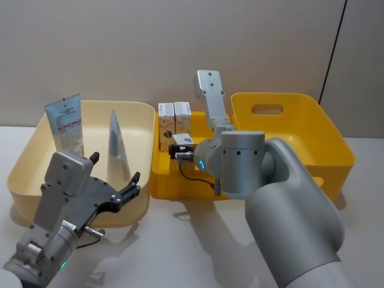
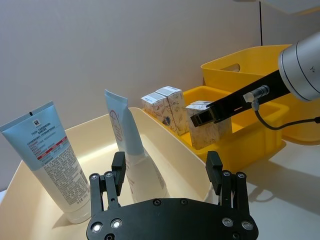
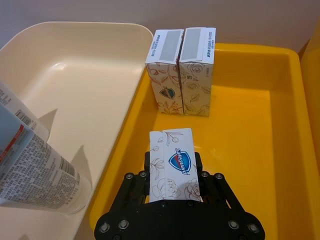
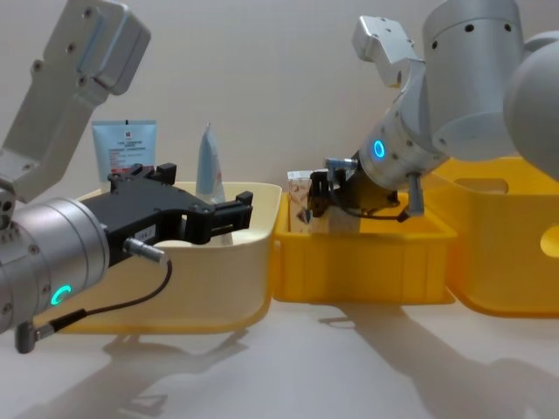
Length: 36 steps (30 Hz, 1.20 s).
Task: Bimanual collaborative sorting of washing and personal care products
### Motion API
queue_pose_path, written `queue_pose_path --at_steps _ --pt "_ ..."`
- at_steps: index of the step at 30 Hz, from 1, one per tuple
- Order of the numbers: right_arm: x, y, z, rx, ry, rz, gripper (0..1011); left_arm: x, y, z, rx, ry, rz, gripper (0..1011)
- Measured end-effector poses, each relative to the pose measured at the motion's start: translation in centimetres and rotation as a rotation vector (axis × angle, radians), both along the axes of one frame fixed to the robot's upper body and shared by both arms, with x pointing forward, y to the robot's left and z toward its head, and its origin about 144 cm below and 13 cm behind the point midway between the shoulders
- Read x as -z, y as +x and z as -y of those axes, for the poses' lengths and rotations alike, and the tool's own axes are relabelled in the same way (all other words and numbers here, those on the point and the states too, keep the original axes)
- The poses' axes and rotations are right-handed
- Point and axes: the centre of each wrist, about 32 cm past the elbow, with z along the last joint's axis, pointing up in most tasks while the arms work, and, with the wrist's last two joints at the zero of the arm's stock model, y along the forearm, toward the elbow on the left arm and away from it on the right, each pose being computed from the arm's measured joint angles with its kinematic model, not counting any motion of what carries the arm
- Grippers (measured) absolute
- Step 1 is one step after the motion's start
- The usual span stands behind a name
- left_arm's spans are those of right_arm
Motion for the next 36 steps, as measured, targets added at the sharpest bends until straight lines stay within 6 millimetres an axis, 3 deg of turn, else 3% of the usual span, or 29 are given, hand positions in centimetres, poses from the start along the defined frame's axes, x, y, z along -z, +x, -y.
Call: queue_pose_path --at_steps 18,36 --pt "-2.8 -1.0 0.8 -0.023 0.069 0.154 399 0.0 0.0 0.0 0.0 0.0 0.0 1000" --pt "-6.2 -2.4 4.9 0.095 0.044 0.396 398 0.0 0.0 0.0 0.0 0.0 0.0 1000"
